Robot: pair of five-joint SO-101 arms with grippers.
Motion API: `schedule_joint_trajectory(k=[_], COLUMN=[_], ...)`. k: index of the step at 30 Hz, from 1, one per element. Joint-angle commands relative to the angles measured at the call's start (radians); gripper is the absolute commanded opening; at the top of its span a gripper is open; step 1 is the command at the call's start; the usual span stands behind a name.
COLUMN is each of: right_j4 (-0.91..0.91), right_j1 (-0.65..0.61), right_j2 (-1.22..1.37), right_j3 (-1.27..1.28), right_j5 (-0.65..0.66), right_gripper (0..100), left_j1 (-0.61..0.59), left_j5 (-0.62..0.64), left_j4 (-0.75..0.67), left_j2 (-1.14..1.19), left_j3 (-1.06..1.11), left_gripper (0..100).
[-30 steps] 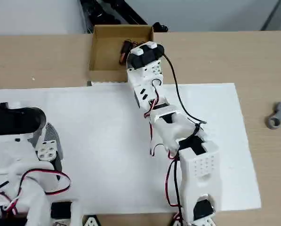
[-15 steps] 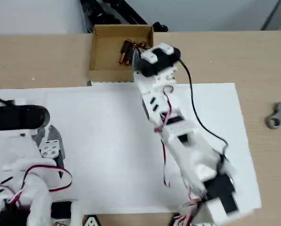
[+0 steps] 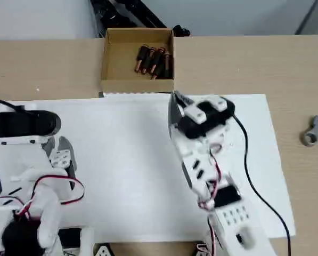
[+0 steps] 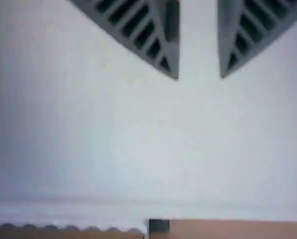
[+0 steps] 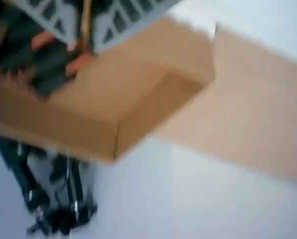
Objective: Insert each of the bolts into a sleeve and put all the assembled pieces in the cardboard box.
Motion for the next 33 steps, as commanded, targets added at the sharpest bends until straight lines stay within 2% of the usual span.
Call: schedule_joint_trajectory(k=[1,5,9,14,18,22,24,28,33], right_j4=[0.166,0.288,0.41,0.438,0.461,0.593,0.676,0.797,0.805], right_j1=[0.027,0.108,0.197,0.246,0.248,0.245,0.251,0.251,0.251], right_j2=[-0.259,-0.486,-0.665,-0.61,-0.575,-0.576,-0.582,-0.582,-0.582], right_j3=[0.06,0.166,0.272,0.318,0.319,0.319,0.319,0.319,0.319], right_j5=[-0.011,-0.008,-0.006,-0.011,-0.008,-0.011,-0.011,-0.012,-0.012], right_gripper=[0.3,0.3,0.3,0.3,0.3,0.3,0.3,0.3,0.3], left_j1=[-0.005,-0.026,-0.163,-0.292,-0.296,-0.302,-0.295,-0.269,-0.261], left_j5=[-0.023,-0.112,-0.127,-0.127,-0.121,-0.121,-0.115,-0.015,0.026], left_j4=[-0.097,-0.169,-0.307,-0.466,-0.537,-0.603,-0.603,-0.605,-0.605], left_j2=[-0.003,-0.003,-0.003,-0.003,-0.003,-0.003,-0.003,-0.003,-0.003], left_j3=[0.056,0.163,0.278,0.438,0.57,0.685,0.716,0.766,0.802], left_gripper=[4,4,2,2,2,2,2,2,2])
